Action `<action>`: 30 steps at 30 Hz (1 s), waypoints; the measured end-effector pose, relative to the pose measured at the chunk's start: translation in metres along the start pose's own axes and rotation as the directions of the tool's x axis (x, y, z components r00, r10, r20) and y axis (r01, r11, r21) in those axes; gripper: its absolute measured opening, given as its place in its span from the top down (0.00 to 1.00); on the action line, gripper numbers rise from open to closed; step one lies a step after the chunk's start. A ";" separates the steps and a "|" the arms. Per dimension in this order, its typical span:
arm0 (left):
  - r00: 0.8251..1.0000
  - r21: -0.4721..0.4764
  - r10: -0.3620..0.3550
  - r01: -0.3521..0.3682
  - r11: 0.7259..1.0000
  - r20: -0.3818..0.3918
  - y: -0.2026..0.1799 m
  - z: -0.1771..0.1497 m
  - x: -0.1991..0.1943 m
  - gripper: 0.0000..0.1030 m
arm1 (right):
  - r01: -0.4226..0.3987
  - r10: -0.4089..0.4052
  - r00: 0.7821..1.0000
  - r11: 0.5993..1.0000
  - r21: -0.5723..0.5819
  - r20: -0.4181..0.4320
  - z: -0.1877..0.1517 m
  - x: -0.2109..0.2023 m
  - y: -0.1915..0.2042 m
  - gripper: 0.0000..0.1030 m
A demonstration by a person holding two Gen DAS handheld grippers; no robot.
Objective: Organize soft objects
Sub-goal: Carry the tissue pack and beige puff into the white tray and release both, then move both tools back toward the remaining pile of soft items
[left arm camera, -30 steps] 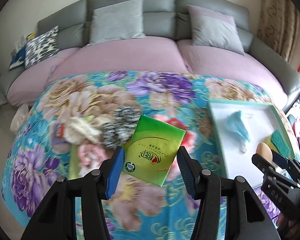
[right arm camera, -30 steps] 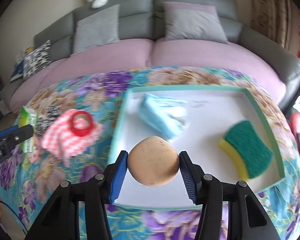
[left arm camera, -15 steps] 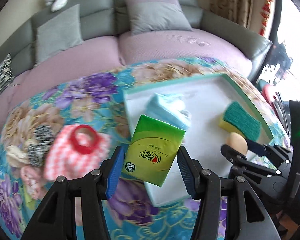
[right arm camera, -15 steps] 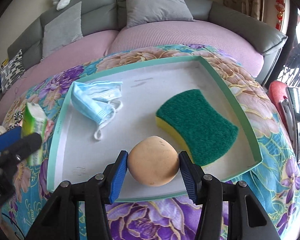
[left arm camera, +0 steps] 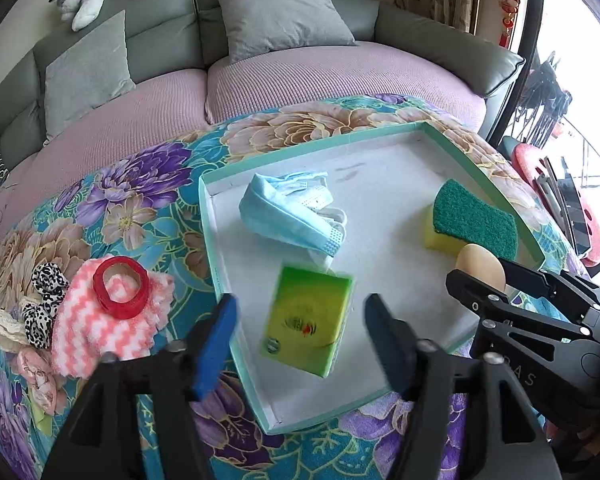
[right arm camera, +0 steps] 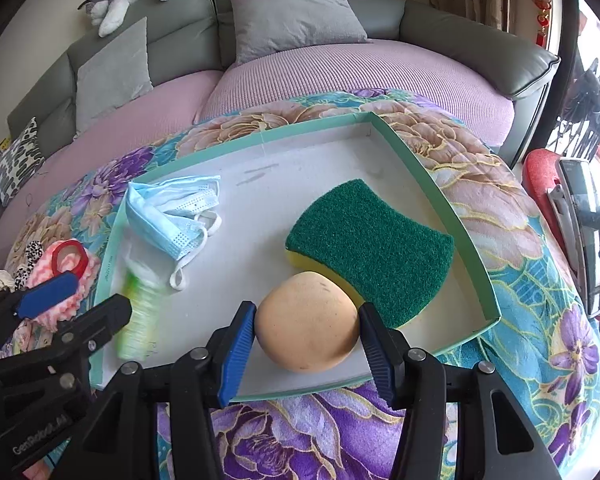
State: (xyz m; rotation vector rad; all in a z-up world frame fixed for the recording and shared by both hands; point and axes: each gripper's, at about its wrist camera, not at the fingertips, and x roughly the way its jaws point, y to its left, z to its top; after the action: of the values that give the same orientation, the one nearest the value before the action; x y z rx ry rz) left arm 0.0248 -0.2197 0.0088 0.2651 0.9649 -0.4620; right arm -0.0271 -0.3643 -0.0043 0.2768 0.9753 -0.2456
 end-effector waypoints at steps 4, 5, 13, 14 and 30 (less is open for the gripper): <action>1.000 -0.016 0.009 -0.008 1.000 0.015 0.005 0.001 -0.005 0.24 | -0.003 0.003 1.000 1.000 0.003 0.008 0.001 -0.002 0.001 0.39; 1.000 -0.022 0.009 -0.009 1.000 0.017 0.007 0.001 -0.006 0.23 | -0.002 0.002 1.000 1.000 0.007 0.013 0.002 -0.003 0.001 0.32; 0.994 -0.136 0.107 -0.104 0.985 0.017 0.046 -0.002 -0.008 0.05 | 0.059 -0.059 0.998 0.998 -0.014 0.033 0.004 -0.005 0.008 0.00; 0.993 -0.158 0.116 -0.113 0.981 0.014 0.052 -0.003 -0.008 0.05 | 0.062 -0.061 0.998 0.998 -0.017 0.030 0.003 -0.005 0.008 0.00; 0.955 -0.491 0.292 -0.282 0.824 -0.057 0.168 -0.039 -0.033 0.05 | 0.042 -0.040 0.998 0.998 -0.050 0.039 0.004 -0.010 0.035 0.00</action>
State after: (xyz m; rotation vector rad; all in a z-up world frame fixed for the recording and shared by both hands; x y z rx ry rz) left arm 0.0632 -0.0488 0.0173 -0.0640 0.9704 0.0709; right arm -0.0180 -0.3322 0.0104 0.2048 0.9485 -0.2620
